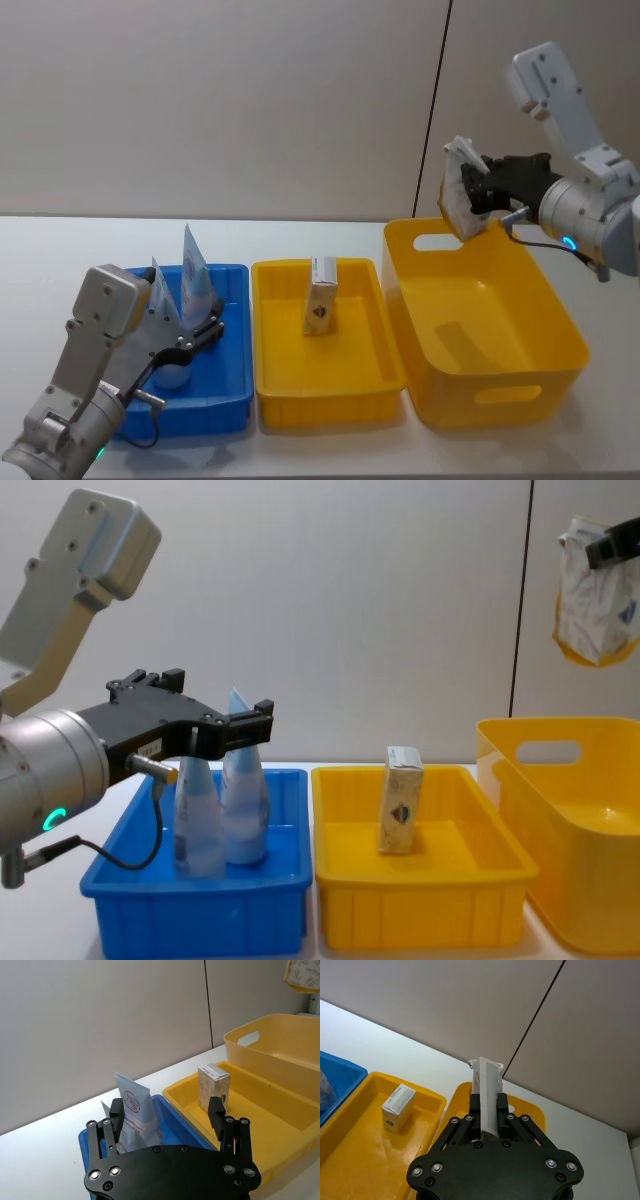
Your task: Bimanual collaborative sorting of washing and personal care products
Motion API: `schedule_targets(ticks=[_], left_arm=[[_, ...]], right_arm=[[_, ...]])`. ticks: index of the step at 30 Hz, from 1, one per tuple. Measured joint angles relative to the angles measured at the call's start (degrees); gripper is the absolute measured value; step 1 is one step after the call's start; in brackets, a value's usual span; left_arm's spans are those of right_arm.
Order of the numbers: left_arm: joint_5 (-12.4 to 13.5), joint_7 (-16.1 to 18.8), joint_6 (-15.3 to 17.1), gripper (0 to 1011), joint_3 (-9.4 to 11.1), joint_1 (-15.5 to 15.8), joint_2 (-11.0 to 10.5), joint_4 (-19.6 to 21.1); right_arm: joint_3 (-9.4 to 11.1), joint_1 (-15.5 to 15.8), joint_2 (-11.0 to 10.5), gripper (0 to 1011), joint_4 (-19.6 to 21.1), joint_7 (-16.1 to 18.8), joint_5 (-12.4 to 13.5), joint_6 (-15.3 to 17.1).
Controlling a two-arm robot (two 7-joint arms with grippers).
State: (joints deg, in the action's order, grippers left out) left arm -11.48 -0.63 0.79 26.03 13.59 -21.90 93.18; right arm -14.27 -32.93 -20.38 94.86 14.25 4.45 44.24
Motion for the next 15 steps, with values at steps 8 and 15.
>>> schedule_targets(ticks=[8, 15], left_arm=[[0.0, 0.0, 0.0, 1001, 0.0, 0.0, 0.0, 0.0], [0.0, 0.0, 0.0, 1001, 0.0, 0.0, 0.0, 0.0]], right_arm=[[-0.3, 0.9, 0.0, 164, -0.8, 0.4, -0.1, 0.4], [-0.9, 1.7, -0.2, 164, -2.0, 0.9, -0.5, 0.7]])
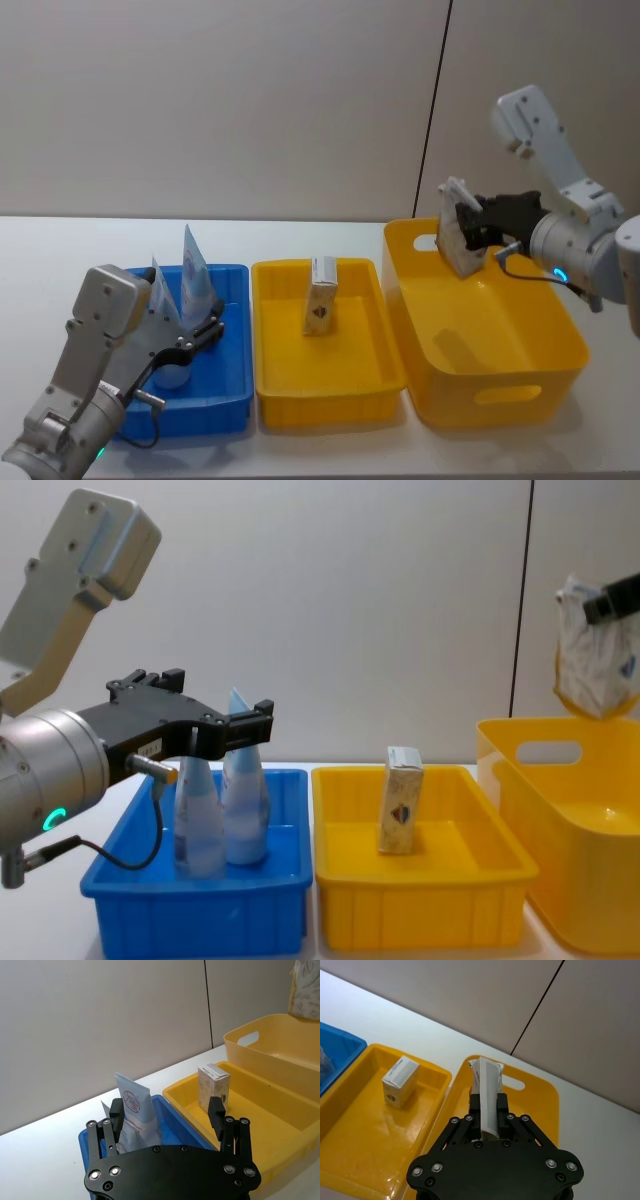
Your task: Bimanual collaborative sorting of washing and personal care products
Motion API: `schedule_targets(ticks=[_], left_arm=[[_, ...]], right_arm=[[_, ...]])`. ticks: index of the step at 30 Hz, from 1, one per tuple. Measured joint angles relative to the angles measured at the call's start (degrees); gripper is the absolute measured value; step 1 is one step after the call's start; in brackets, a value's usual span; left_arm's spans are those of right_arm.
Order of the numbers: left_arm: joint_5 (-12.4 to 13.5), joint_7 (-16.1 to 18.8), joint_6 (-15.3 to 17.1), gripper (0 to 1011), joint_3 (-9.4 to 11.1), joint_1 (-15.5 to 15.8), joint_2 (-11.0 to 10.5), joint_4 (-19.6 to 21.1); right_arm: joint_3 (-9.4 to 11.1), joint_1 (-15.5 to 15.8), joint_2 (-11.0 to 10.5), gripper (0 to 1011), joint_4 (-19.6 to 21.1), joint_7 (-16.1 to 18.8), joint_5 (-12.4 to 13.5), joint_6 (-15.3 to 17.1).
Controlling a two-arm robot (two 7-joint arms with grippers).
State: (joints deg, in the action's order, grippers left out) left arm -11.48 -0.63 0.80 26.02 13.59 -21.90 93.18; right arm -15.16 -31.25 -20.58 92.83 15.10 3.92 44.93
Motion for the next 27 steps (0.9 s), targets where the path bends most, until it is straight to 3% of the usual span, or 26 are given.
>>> schedule_targets(ticks=[11, 20, 27], left_arm=[[0.0, 0.0, 0.0, 1001, 0.0, 0.0, 0.0, 0.0], [0.0, 0.0, 0.0, 1001, 0.0, 0.0, 0.0, 0.0], [0.0, 0.0, 0.0, 1001, 0.0, 0.0, 0.0, 0.0]], right_arm=[[-0.6, 0.6, -0.4, 169, -1.5, 0.5, -0.6, 0.2], [-0.8, 0.8, -0.5, 421, -2.0, 0.6, -0.9, 0.2], [-0.9, 0.9, -0.5, 694, -2.2, 0.7, -1.0, 0.2]])
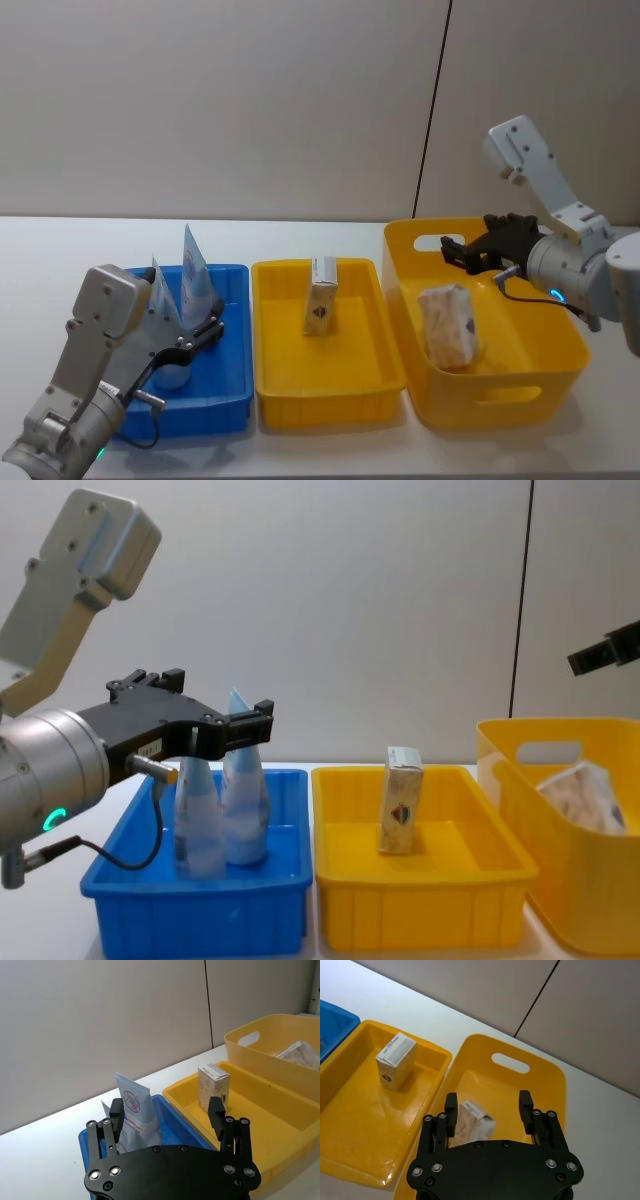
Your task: Bimanual collaborative sorting of washing and personal care products
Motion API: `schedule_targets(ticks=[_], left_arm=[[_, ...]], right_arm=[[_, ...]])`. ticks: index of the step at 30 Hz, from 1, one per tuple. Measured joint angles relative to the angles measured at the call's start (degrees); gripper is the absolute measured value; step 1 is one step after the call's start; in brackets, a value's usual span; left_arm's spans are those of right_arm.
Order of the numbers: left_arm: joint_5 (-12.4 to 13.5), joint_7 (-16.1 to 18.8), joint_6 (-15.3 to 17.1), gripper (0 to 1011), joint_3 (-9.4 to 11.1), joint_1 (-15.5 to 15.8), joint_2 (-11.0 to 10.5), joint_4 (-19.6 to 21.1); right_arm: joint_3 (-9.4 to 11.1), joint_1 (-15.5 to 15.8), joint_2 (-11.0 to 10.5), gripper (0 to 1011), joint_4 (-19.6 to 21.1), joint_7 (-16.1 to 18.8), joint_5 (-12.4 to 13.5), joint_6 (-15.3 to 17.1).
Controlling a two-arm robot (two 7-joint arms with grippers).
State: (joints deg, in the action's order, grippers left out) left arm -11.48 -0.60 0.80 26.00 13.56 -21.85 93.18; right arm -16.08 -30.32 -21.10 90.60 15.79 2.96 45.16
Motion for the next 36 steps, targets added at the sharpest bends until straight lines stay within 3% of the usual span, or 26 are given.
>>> schedule_targets(ticks=[11, 25, 36], left_arm=[[1.0, 2.5, 1.5, 1001, -0.7, -0.6, 1.2, -0.1], [1.6, 6.8, 5.0, 1001, -2.2, 0.0, 4.9, -3.3], [0.7, 4.9, 6.3, 1001, -2.3, 2.0, 6.5, -7.4]], right_arm=[[-0.1, 0.1, -0.1, 995, -0.2, 0.1, -0.1, 0.0], [-0.1, 0.1, -0.1, 1002, -0.2, 0.1, -0.1, 0.0], [-0.1, 0.1, -0.1, 1002, -0.2, 0.1, -0.1, 0.0]])
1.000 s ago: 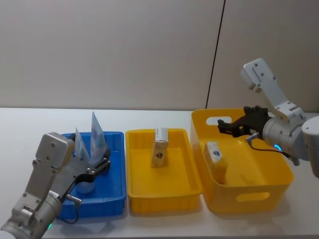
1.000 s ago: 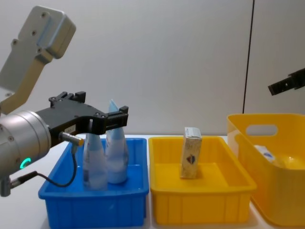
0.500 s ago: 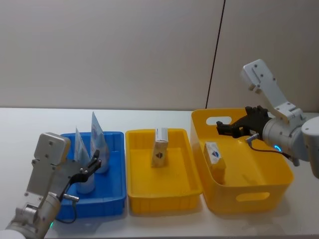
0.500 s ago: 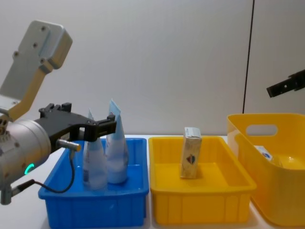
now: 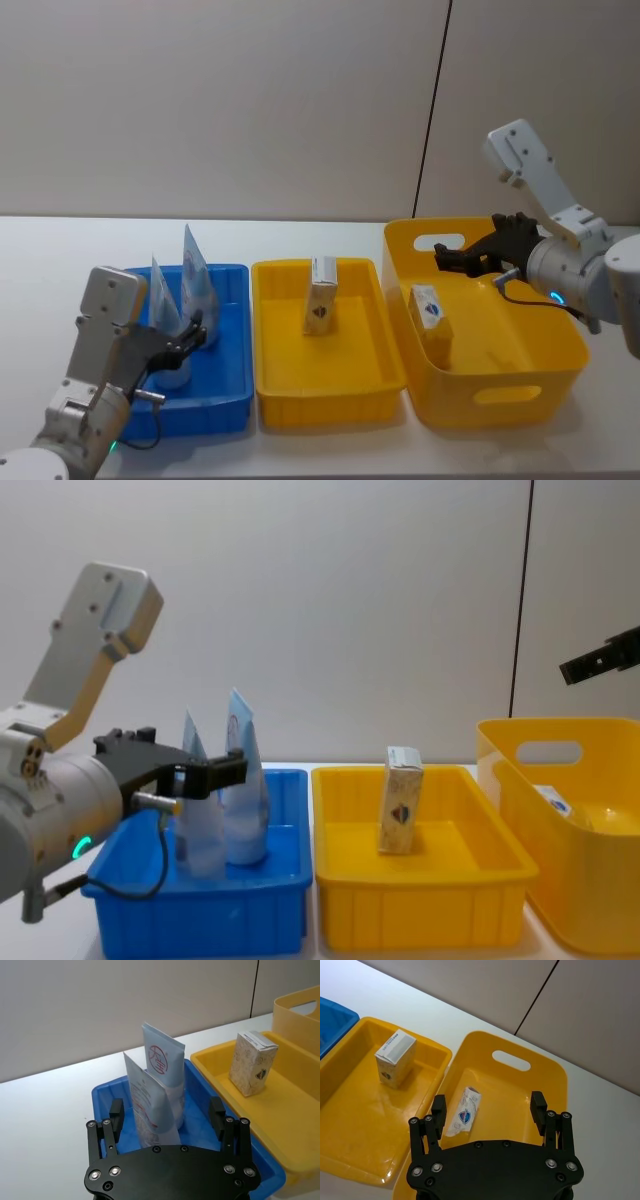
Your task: Bimanual collaborative sorting of washing and personal care products
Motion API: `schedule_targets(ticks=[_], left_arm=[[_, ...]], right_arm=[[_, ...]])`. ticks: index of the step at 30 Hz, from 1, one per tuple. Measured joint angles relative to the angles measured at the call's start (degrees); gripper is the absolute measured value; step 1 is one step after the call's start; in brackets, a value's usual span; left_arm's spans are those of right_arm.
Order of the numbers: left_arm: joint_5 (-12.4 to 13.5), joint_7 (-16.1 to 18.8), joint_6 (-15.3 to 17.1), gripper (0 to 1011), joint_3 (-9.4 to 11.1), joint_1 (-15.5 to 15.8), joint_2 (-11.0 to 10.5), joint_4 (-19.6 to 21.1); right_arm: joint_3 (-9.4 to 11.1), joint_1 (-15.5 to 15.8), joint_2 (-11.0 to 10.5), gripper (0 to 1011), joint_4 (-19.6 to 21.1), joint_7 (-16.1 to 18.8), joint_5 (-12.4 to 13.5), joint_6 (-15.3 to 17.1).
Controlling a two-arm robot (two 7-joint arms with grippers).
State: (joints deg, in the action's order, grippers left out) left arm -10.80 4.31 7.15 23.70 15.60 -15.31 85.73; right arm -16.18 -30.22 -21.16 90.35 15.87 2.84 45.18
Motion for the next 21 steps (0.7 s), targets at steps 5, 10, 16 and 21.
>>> schedule_targets(ticks=[5, 10, 16, 21], left_arm=[[-0.2, -1.1, 0.4, 1001, 0.2, 0.9, 0.5, -1.8], [0.0, -2.3, 0.8, 1001, 0.6, 2.3, 1.0, -4.1], [0.7, -2.7, 0.8, 1001, 1.0, 3.4, 1.5, -6.1], [1.4, -2.5, 0.8, 1001, 1.2, 4.2, 2.0, -7.7]], right_arm=[[0.0, 0.0, 0.0, 1002, 0.0, 0.0, 0.0, 0.0], [0.0, 0.0, 0.0, 1002, 0.0, 0.0, 0.0, 0.0], [0.0, 0.0, 0.0, 1002, 0.0, 0.0, 0.0, 0.0], [0.0, 0.0, 0.0, 1002, 0.0, 0.0, 0.0, 0.0]])
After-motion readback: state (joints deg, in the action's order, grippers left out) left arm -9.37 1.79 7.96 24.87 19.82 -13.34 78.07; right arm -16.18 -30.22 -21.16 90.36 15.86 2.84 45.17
